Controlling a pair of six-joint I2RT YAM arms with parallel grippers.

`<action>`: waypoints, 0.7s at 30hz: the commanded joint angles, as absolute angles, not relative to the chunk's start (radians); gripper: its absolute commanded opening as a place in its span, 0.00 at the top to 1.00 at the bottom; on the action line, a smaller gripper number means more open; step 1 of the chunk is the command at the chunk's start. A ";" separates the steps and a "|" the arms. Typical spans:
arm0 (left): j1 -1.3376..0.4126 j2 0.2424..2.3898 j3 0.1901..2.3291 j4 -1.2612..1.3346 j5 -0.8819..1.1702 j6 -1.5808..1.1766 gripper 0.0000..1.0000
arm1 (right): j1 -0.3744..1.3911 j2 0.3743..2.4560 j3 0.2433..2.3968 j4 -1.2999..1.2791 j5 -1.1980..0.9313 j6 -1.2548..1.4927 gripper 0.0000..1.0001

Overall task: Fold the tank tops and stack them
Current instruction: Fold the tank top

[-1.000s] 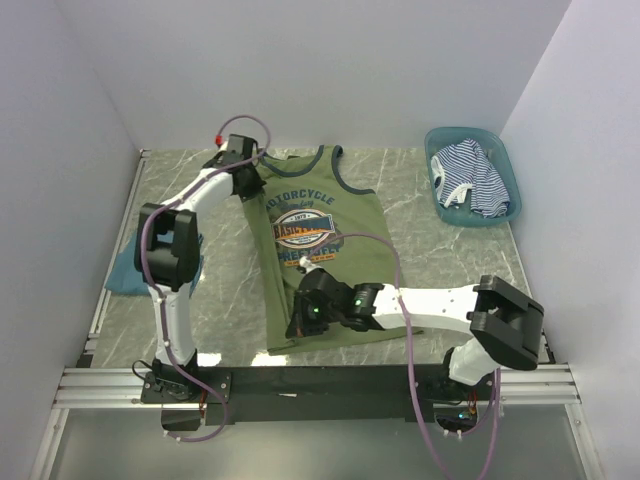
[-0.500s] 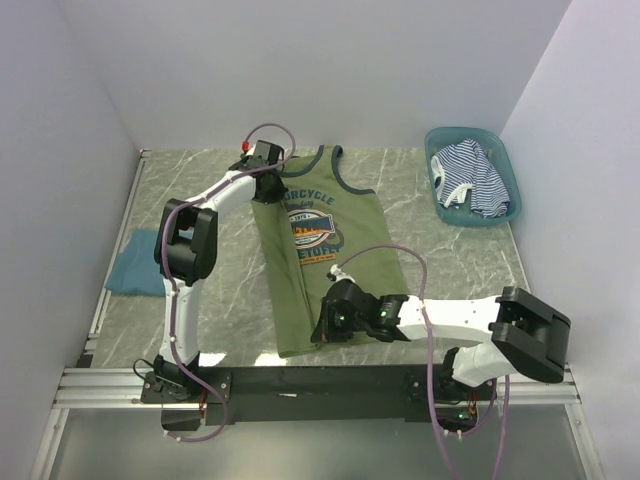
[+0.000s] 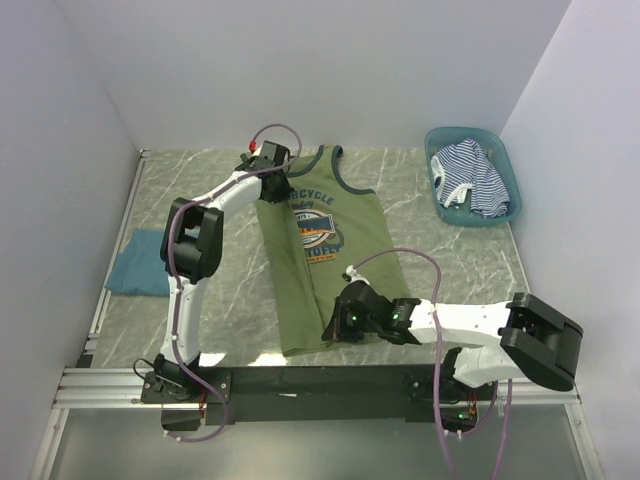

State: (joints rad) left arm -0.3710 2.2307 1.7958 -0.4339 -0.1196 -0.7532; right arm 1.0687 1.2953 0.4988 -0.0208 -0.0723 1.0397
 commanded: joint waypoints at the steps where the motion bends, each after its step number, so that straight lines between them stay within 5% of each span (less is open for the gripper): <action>1: -0.379 2.240 1.830 -0.359 -0.085 -0.746 0.91 | 1.066 1.253 0.474 -0.024 -0.060 1.066 0.99; 4: -0.388 2.237 1.821 -0.333 -0.072 -0.727 0.71 | 1.066 1.209 0.462 -0.046 -0.023 1.078 0.87; 7: -0.390 2.201 1.786 -0.289 -0.071 -0.718 0.52 | 1.068 1.125 0.460 -0.148 0.047 1.088 0.57; 10: -0.377 2.143 1.737 -0.258 -0.103 -0.715 0.43 | 1.084 1.048 0.498 -0.230 0.128 1.085 0.52; 13: -0.345 2.086 1.674 -0.238 -0.121 -0.745 0.43 | 1.115 1.045 0.581 -0.298 0.176 1.060 0.51; 21: -0.304 2.083 1.631 -0.258 -0.100 -0.761 0.66 | 1.195 1.475 0.883 -0.325 0.189 0.924 0.54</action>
State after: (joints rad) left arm -0.2993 2.1227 1.6493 -0.2871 -0.1032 -0.7567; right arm 1.1835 1.3655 0.8143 -0.3103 0.1596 0.9955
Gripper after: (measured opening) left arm 0.360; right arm 0.464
